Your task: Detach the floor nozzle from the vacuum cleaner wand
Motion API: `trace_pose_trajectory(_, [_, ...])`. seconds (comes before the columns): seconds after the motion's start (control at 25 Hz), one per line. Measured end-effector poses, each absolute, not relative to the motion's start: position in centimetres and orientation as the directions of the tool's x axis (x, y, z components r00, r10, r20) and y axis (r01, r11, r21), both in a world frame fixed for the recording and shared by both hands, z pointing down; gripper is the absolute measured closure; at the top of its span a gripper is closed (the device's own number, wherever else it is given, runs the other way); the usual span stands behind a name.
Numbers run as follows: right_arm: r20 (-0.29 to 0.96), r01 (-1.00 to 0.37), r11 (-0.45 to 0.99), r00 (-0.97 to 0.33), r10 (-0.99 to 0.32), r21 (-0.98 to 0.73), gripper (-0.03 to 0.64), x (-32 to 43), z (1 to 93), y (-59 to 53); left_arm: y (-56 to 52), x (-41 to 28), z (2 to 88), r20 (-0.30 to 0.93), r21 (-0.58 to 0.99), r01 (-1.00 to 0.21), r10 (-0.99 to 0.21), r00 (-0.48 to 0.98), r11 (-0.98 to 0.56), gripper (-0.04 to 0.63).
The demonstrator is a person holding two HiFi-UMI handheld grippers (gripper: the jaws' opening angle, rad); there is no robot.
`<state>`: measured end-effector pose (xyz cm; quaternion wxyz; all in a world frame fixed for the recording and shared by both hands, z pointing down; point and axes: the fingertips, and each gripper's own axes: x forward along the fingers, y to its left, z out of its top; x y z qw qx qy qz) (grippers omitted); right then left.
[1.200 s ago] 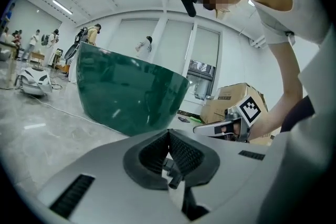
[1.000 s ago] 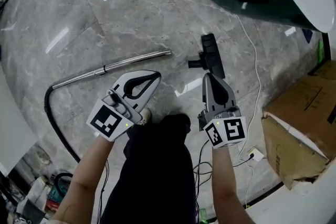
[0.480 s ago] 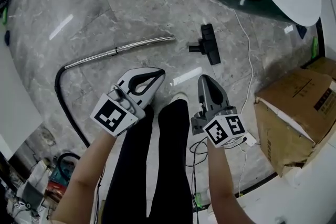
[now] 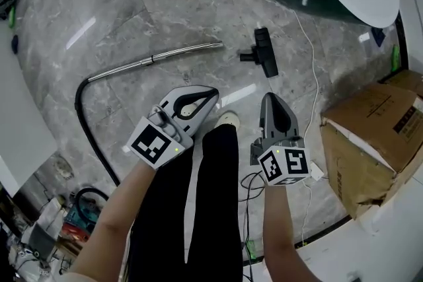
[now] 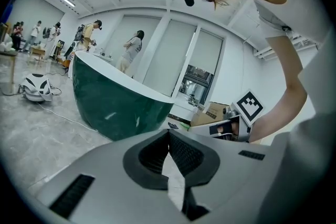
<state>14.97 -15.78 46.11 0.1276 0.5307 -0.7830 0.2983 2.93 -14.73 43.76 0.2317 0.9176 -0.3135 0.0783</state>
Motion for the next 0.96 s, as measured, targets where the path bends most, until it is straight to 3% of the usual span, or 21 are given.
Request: trace_pose_trajectory(0.96, [0.485, -0.92, 0.215, -0.359, -0.798, -0.328, 0.601, 16.9, 39.9, -15.6, -13.2, 3.4, 39.7, 0.338, 0.372, -0.612, -0.512, 0.79, -0.698, 0.584])
